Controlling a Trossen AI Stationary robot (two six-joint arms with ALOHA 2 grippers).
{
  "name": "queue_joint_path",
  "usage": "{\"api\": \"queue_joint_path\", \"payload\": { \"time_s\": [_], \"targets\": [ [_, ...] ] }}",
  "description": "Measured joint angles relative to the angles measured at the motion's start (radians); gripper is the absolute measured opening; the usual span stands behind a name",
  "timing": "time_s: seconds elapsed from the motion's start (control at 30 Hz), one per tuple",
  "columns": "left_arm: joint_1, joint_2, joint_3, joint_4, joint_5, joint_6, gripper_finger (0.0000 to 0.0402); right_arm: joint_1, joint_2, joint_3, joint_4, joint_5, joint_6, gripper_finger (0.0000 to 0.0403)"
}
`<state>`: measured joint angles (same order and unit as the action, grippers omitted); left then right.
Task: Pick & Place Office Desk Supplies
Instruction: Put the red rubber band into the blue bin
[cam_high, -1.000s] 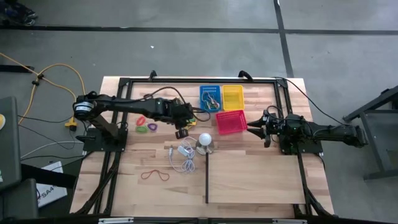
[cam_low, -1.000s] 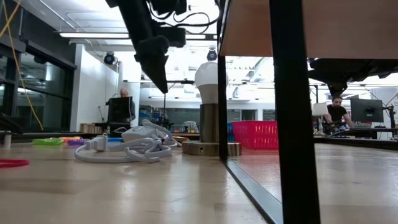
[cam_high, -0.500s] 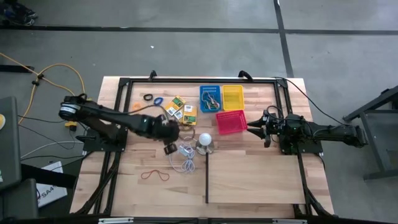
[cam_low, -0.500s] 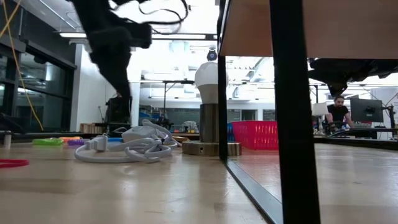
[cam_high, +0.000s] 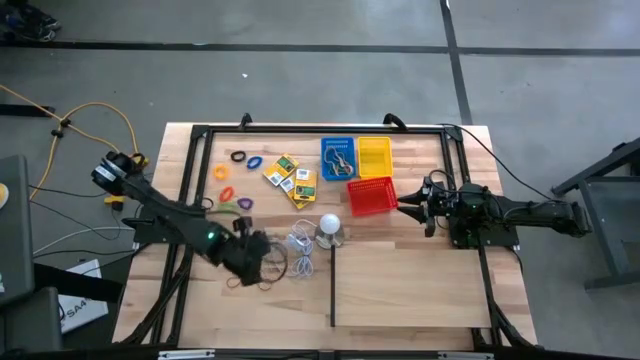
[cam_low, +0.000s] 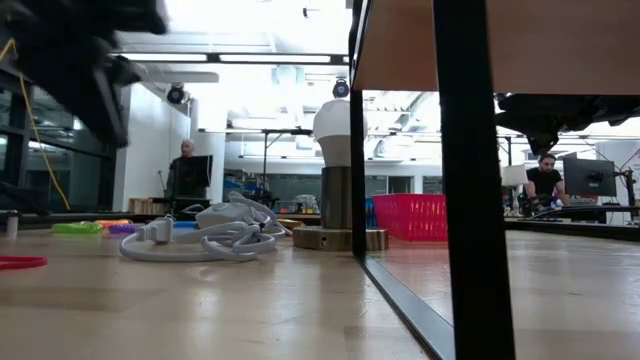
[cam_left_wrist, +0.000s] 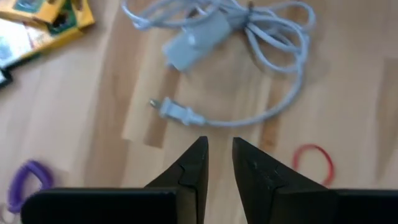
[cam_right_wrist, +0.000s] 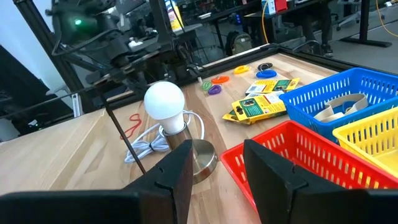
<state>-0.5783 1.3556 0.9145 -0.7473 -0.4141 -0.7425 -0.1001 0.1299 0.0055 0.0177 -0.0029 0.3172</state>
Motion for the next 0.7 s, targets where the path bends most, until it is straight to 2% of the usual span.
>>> {"api": "queue_joint_path", "payload": {
  "time_s": [0.1, 0.3, 0.7],
  "targets": [
    [-0.078, 0.000, -0.021, -0.001, -0.033, -0.092, 0.0067, 0.000, 0.000, 0.000, 0.000, 0.000, 0.000, 0.0130],
    [-0.175, 0.000, -0.068, 0.012, -0.036, -0.233, 0.0067, 0.000, 0.000, 0.000, 0.000, 0.000, 0.000, 0.0130],
    [-0.252, 0.002, -0.084, 0.026, -0.036, -0.211, 0.0067, 0.000, 0.000, 0.000, 0.000, 0.000, 0.000, 0.0130]
  ]
}}
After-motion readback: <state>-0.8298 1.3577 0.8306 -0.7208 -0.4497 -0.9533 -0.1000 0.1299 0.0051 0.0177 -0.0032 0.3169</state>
